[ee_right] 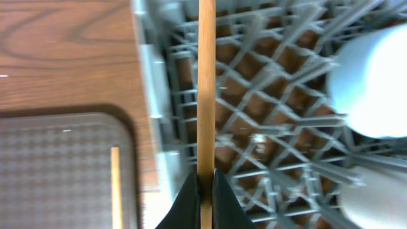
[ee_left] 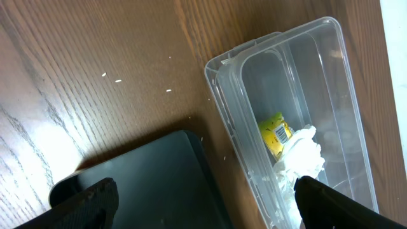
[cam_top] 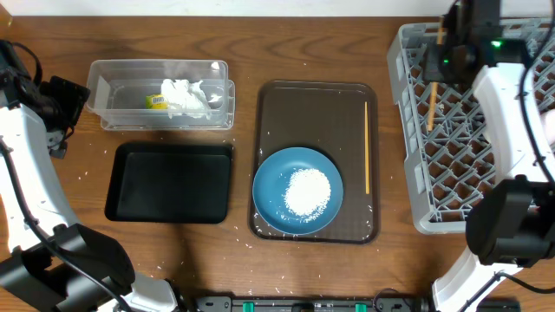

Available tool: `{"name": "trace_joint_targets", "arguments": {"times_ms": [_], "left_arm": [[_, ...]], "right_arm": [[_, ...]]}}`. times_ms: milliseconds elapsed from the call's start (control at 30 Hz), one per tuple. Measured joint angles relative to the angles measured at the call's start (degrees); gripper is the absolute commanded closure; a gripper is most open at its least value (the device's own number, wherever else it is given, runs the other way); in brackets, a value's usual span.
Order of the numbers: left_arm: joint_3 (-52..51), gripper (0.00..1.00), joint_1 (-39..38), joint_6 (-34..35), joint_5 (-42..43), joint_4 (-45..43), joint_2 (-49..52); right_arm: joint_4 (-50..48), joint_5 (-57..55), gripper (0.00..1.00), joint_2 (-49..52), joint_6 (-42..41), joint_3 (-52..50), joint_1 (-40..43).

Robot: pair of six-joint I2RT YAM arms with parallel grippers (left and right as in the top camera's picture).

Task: Sort waste into correct bins and load items into the dishwasher rack
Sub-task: 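Grasp the chopstick and carry it into the rack, then return right gripper to the tray and grasp the second chopstick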

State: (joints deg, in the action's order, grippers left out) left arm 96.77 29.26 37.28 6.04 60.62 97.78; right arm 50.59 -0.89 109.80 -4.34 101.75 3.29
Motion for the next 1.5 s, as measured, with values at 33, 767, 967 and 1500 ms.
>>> {"name": "trace_joint_targets", "arguments": {"times_ms": [33,767,967,1500], "left_arm": [[0.0,0.09,0.0,0.0,0.0,0.0,0.0],[0.0,0.09,0.0,0.0,0.0,0.0,0.0],[0.0,0.09,0.0,0.0,0.0,0.0,0.0],[0.0,0.09,0.0,0.0,0.0,0.0,0.0]], "right_arm": [[0.0,0.4,0.98,0.1,1.0,0.0,1.0],[1.5,12.1,0.57,0.8,4.4,-0.1,2.9],[6.1,16.5,0.39,1.0,3.8,-0.1,0.3],[2.0,4.2,0.50,1.2,-7.3,-10.5,-15.7]]}}
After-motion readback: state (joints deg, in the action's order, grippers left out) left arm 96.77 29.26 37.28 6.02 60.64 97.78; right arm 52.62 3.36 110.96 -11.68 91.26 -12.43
